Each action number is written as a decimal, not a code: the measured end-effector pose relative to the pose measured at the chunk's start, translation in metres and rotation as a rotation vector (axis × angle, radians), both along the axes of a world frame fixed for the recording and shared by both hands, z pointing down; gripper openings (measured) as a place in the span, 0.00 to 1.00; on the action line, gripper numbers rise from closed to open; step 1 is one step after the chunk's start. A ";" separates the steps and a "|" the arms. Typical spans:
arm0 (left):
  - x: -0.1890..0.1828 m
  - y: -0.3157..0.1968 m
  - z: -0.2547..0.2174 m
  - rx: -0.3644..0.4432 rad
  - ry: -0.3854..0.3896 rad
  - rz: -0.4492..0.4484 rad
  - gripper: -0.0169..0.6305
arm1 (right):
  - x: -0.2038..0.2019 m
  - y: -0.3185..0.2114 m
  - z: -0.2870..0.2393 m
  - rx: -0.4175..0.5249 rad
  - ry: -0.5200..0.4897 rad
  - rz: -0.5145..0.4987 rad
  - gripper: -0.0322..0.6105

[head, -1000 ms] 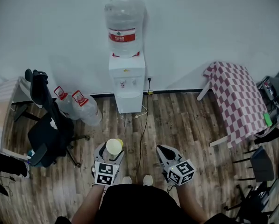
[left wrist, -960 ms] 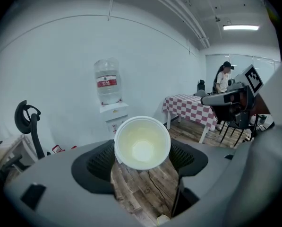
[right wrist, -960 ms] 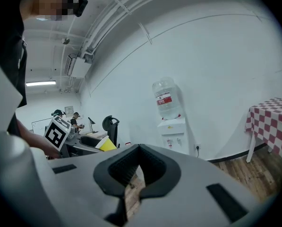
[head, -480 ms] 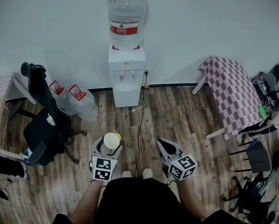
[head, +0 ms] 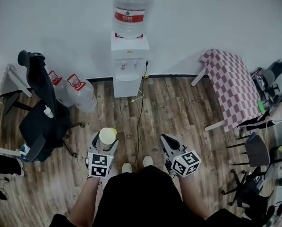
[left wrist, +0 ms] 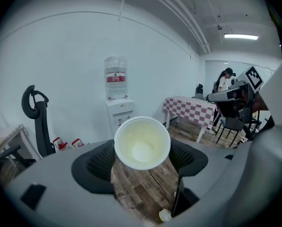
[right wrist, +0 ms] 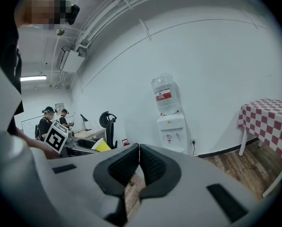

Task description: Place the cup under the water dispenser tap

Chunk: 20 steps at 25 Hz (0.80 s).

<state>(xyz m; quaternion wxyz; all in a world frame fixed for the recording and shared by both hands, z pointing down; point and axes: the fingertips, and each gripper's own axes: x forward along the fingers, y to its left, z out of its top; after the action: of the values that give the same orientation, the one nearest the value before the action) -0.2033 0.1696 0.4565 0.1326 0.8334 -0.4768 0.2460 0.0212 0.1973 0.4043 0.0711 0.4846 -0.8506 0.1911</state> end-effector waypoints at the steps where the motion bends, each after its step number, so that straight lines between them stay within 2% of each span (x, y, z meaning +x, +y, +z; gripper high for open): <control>1: -0.003 0.001 0.000 -0.002 0.003 -0.005 0.59 | -0.001 0.001 -0.001 -0.002 0.006 -0.003 0.08; 11: -0.018 0.005 0.009 -0.019 0.024 -0.040 0.59 | -0.024 -0.011 -0.002 -0.005 0.016 -0.044 0.08; 20: -0.021 -0.017 0.011 -0.016 -0.001 -0.092 0.59 | -0.025 -0.046 0.005 -0.003 -0.003 -0.102 0.08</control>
<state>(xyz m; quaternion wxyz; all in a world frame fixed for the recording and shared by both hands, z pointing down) -0.2244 0.1530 0.4674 0.1500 0.8094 -0.5127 0.2440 -0.0041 0.1516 0.4095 0.0802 0.4404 -0.8740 0.1890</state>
